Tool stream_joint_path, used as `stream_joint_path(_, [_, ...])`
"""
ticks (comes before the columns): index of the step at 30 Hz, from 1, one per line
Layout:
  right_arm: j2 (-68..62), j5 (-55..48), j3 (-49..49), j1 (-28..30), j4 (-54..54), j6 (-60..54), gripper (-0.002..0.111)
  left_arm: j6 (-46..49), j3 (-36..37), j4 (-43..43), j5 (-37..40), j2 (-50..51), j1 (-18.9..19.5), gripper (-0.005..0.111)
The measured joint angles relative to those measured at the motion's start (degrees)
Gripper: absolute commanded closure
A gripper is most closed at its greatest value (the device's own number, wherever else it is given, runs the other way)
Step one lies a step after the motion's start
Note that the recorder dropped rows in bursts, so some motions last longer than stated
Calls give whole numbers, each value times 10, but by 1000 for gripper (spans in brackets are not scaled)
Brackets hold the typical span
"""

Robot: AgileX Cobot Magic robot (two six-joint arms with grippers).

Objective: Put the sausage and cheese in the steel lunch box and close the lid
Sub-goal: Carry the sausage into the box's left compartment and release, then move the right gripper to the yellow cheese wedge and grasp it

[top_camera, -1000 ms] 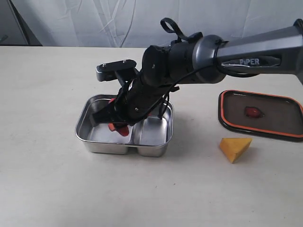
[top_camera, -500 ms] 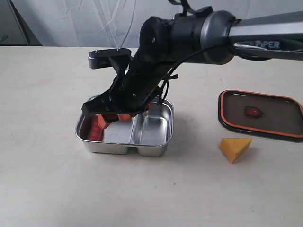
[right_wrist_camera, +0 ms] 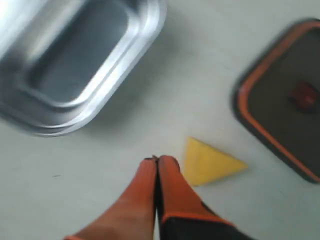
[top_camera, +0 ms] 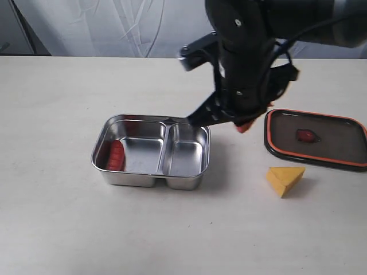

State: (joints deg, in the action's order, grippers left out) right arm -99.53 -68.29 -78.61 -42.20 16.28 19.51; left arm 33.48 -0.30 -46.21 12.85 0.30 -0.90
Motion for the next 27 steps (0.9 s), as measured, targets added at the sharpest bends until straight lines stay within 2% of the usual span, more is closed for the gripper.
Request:
stream_joint_path(3, [22, -1, 65, 21, 47, 47, 108, 0, 0, 0, 0, 0, 0, 107])
stream_joint_path(9, [39, 82, 181, 73, 25, 55, 108, 0, 0, 0, 0, 0, 0, 107])
stream_joint_path(15, [39, 166, 215, 84, 16, -18, 105, 0, 0, 0, 0, 0, 0, 107])
stream_joint_path(18, [39, 202, 215, 84, 11, -42, 90, 0, 0, 0, 0, 0, 0, 107])
stream_joint_path(24, [39, 215, 221, 84, 29, -76, 40, 0, 0, 0, 0, 0, 0, 107])
stream_joint_path(27, [39, 214, 239, 84, 59, -80, 34, 0, 0, 0, 0, 0, 0, 107])
